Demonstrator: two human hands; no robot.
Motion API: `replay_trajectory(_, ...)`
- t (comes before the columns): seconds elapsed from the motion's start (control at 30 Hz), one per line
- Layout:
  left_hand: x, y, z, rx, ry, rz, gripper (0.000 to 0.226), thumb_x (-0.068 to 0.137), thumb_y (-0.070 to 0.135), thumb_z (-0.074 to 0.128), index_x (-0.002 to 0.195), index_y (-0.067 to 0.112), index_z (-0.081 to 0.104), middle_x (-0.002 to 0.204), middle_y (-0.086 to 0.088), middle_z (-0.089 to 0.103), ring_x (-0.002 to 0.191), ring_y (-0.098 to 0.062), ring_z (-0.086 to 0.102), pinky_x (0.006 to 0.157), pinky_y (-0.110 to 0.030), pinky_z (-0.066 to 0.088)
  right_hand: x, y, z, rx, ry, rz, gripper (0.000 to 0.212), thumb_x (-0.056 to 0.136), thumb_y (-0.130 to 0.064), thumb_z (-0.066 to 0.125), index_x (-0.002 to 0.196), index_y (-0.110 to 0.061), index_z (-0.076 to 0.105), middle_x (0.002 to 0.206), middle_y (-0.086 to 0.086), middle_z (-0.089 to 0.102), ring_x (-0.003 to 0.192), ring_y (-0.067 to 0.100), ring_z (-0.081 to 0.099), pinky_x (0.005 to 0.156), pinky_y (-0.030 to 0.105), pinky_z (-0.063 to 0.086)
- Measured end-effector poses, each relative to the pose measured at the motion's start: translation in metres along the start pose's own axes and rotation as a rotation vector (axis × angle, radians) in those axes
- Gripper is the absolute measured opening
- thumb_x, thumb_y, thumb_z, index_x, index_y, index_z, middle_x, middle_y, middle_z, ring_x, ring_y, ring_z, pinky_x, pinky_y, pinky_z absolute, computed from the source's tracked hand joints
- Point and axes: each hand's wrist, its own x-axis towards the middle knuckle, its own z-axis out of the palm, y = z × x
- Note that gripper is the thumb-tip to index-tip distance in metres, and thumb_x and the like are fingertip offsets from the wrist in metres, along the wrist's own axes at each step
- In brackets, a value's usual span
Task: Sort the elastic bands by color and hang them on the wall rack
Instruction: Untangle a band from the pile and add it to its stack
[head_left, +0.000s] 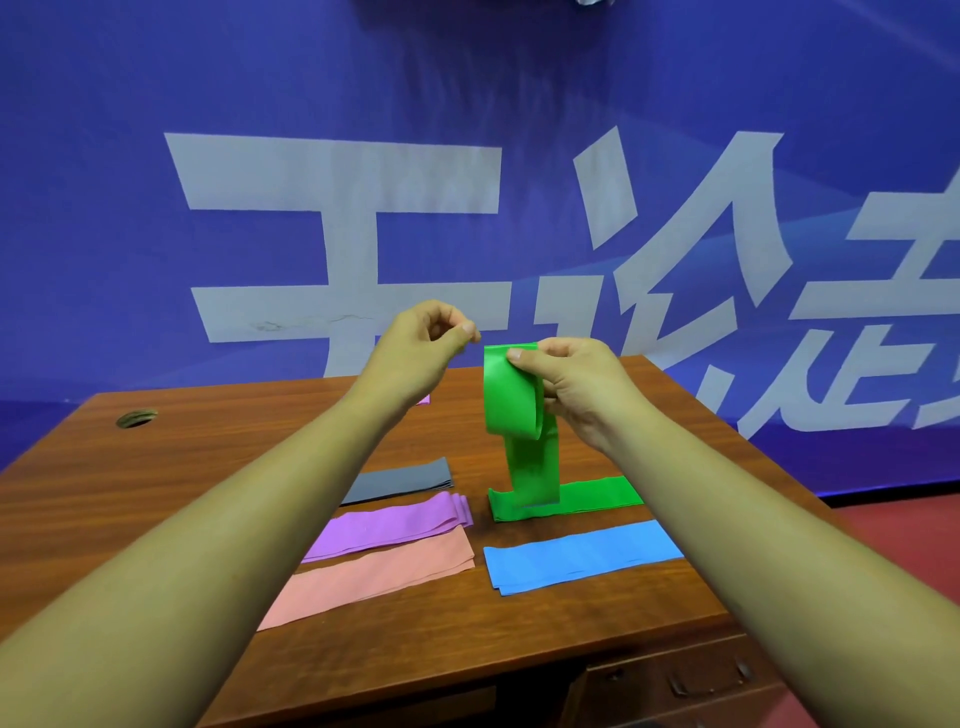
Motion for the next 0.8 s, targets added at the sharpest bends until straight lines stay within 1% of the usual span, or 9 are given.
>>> replay_trajectory(0.13,-0.003,-0.001,0.004,0.024,-0.089,-0.094,0.021,0.091,0.039,0.064,0.088,0.018,0.067,0.086,-0.004,0.069,0.07,-0.008,0.056,0.061,-0.025,0.043,-0.003,-0.004,0.0,0.013,-0.006,-0.031,0.025,0.086,-0.018,0.072,0.101,0.001,0.067,0.097,0.021,0.07,0.084,0.026,0.066,0.072,0.037,0.053)
replay_trajectory(0.23,-0.007,-0.001,0.007,0.004,-0.12,-0.075,0.016,0.09,0.033,0.067,0.085,0.018,0.068,0.077,0.003,0.063,0.05,0.005,0.048,0.048,-0.01,0.036,-0.004,-0.006,0.002,-0.004,-0.015,-0.05,0.024,0.087,-0.019,0.071,0.101,0.0,0.067,0.097,0.021,0.071,0.082,0.025,0.067,0.069,0.034,0.053)
replay_trajectory(0.27,-0.007,-0.001,0.007,0.011,-0.105,-0.053,0.013,0.09,0.03,0.067,0.084,0.018,0.067,0.077,0.003,0.063,0.049,0.005,0.047,0.046,-0.009,0.035,-0.004,-0.006,0.002,-0.013,-0.011,-0.051,0.025,0.086,-0.02,0.072,0.101,-0.001,0.067,0.099,0.022,0.071,0.083,0.025,0.067,0.071,0.036,0.053)
replay_trajectory(0.33,-0.006,0.0,0.006,0.044,-0.072,0.0,0.012,0.089,0.029,0.069,0.081,0.021,0.067,0.076,0.002,0.064,0.056,0.001,0.05,0.053,-0.015,0.039,-0.003,-0.005,0.001,-0.019,-0.009,-0.049,0.028,0.086,-0.02,0.072,0.103,0.002,0.067,0.1,0.023,0.071,0.084,0.026,0.067,0.073,0.037,0.054)
replay_trajectory(0.4,-0.005,0.0,0.005,0.116,-0.04,0.052,0.013,0.088,0.028,0.07,0.076,0.023,0.065,0.069,0.007,0.061,0.062,-0.006,0.05,0.058,-0.022,0.04,-0.004,-0.005,0.001,-0.011,-0.023,-0.048,0.026,0.087,-0.019,0.071,0.102,0.002,0.066,0.094,0.02,0.07,0.082,0.025,0.067,0.071,0.035,0.054)
replay_trajectory(0.5,-0.006,0.008,0.004,0.24,0.008,0.118,0.016,0.087,0.026,0.07,0.073,0.022,0.062,0.061,0.012,0.051,0.059,-0.007,0.043,0.055,-0.021,0.036,-0.006,-0.004,0.0,0.006,-0.065,-0.046,0.012,0.087,-0.018,0.071,0.084,-0.008,0.064,0.081,0.012,0.069,0.072,0.021,0.067,0.067,0.032,0.055)
replay_trajectory(0.6,-0.006,0.01,0.003,0.288,0.005,0.149,0.016,0.088,0.024,0.069,0.075,0.017,0.063,0.06,0.01,0.048,0.059,-0.01,0.04,0.055,-0.024,0.035,-0.007,-0.002,0.0,0.027,-0.09,-0.038,0.018,0.087,-0.018,0.071,0.073,-0.013,0.06,0.065,0.003,0.065,0.058,0.012,0.062,0.067,0.031,0.053)
replay_trajectory(0.7,-0.007,0.01,0.004,0.192,0.006,0.085,0.02,0.088,0.02,0.069,0.071,0.016,0.06,0.059,0.009,0.05,0.057,-0.01,0.043,0.054,-0.022,0.037,-0.01,-0.004,-0.001,0.039,-0.131,-0.023,0.017,0.088,-0.019,0.07,0.077,-0.01,0.061,0.061,0.001,0.066,0.056,0.011,0.063,0.069,0.032,0.053)
replay_trajectory(0.8,-0.005,0.01,0.003,-0.088,0.01,-0.023,0.021,0.091,0.014,0.065,0.071,0.012,0.057,0.069,-0.004,0.057,0.058,-0.007,0.05,0.056,-0.018,0.04,-0.013,-0.007,-0.002,0.148,-0.204,-0.003,0.015,0.094,-0.018,0.061,0.093,-0.004,0.064,0.085,0.012,0.071,0.081,0.021,0.069,0.082,0.041,0.054)
